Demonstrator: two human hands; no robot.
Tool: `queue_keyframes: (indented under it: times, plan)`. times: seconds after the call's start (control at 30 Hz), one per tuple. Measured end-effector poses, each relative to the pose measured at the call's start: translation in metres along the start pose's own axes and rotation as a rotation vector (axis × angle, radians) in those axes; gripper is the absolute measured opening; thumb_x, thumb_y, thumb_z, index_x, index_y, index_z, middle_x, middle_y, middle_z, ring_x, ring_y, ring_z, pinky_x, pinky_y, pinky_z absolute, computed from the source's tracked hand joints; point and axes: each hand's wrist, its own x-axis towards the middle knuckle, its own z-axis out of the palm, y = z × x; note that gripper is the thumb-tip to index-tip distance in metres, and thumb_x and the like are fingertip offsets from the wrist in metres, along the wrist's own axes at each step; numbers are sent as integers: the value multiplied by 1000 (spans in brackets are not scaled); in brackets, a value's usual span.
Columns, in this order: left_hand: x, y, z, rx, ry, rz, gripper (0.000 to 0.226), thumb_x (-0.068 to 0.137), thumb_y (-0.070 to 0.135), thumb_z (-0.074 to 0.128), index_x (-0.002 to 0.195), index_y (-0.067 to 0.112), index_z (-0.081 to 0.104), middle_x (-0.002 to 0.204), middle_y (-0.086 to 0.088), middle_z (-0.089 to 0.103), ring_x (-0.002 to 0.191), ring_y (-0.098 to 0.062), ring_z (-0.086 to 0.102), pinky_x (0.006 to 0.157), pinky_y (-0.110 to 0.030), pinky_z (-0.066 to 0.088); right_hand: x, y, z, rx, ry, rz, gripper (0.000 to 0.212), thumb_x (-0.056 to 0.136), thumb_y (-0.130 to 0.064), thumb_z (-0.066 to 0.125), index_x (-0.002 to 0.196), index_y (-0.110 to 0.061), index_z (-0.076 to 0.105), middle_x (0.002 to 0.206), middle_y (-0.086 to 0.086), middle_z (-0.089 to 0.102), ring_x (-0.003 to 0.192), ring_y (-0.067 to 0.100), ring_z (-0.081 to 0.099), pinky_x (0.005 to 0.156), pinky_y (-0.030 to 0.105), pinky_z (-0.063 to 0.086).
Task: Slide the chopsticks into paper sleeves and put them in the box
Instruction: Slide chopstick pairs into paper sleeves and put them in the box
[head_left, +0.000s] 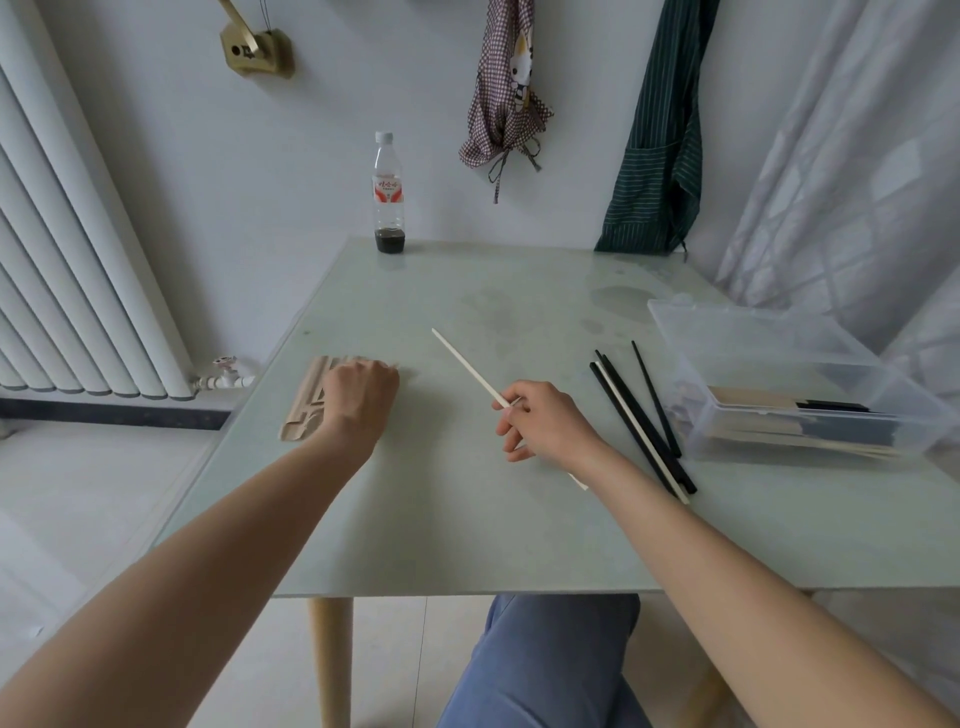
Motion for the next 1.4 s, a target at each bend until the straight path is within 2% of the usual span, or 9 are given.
queue_keyframes:
  times: [0.27, 0.43, 0.5, 0.6, 0.73, 0.93, 1.1, 1.3, 1.4]
  plan:
    - [-5, 16, -29, -297, 85, -6, 12, 96, 12, 39, 105, 9, 47, 102, -9, 65, 94, -33, 63, 63, -34, 35, 3, -1, -4, -155, 73, -70, 29, 90, -3, 39, 99, -12, 65, 84, -2, 68, 60, 12, 47, 61, 28, 44]
    - [1, 26, -41, -1077, -97, -349, 23, 92, 27, 49, 90, 5, 54, 86, -14, 59, 86, -35, 57, 65, -32, 35, 0, 0, -11, -138, 157, -118, 30, 95, -15, 44, 84, -2, 69, 53, -14, 57, 51, 15, 38, 51, 26, 32]
    - [4, 26, -42, -1610, -226, -501, 26, 91, 25, 55, 72, 9, 49, 71, -9, 53, 66, -27, 56, 59, -28, 41, 0, 0, -13, -106, 147, -125, 24, 94, -13, 47, 90, -8, 69, 66, -8, 63, 53, 15, 42, 54, 26, 36]
    - [3, 29, -46, -2402, -372, -711, 17, 99, 18, 47, 85, 9, 44, 75, -10, 59, 47, -15, 63, 47, -22, 53, -1, -1, -17, -84, 123, -120, 20, 90, -6, 49, 99, -11, 66, 76, -4, 65, 53, 11, 53, 52, 19, 40]
    - [9, 28, -43, -2728, -325, -817, 16, 102, 14, 36, 88, 9, 43, 74, -4, 51, 52, -9, 54, 43, -19, 48, 0, -1, -25, -78, 123, -179, 17, 91, -15, 53, 90, -13, 70, 71, -4, 67, 57, 10, 49, 57, 23, 38]
    - [13, 23, -49, -2927, -258, -837, 31, 103, 17, 29, 81, 6, 47, 69, 0, 43, 54, -7, 37, 55, -19, 39, 0, 4, -29, -152, 119, -193, 18, 90, -25, 57, 79, -26, 71, 64, -10, 68, 68, 11, 55, 64, 33, 42]
    - [10, 18, -53, -2787, -442, -712, 50, 98, 37, 22, 88, 6, 59, 63, 2, 44, 54, -7, 30, 55, -15, 29, 0, -2, -29, -147, 164, -179, 17, 89, -27, 57, 84, -21, 73, 63, -11, 66, 67, 14, 53, 64, 34, 44]
    - [4, 22, -54, -1970, -222, -335, 32, 101, 27, 38, 112, 7, 61, 77, 4, 41, 62, -8, 32, 58, -19, 28, -3, -5, -35, -138, 270, -172, 16, 89, -24, 58, 83, -20, 72, 61, -12, 62, 56, 11, 47, 58, 26, 36]
    - [3, 17, -47, -1643, -78, -185, 21, 96, 26, 50, 104, 8, 57, 80, 5, 54, 68, -6, 45, 60, -18, 34, -6, -6, -40, -179, 330, -148, 19, 90, -26, 55, 84, -20, 72, 61, -11, 61, 62, 14, 51, 58, 28, 36]
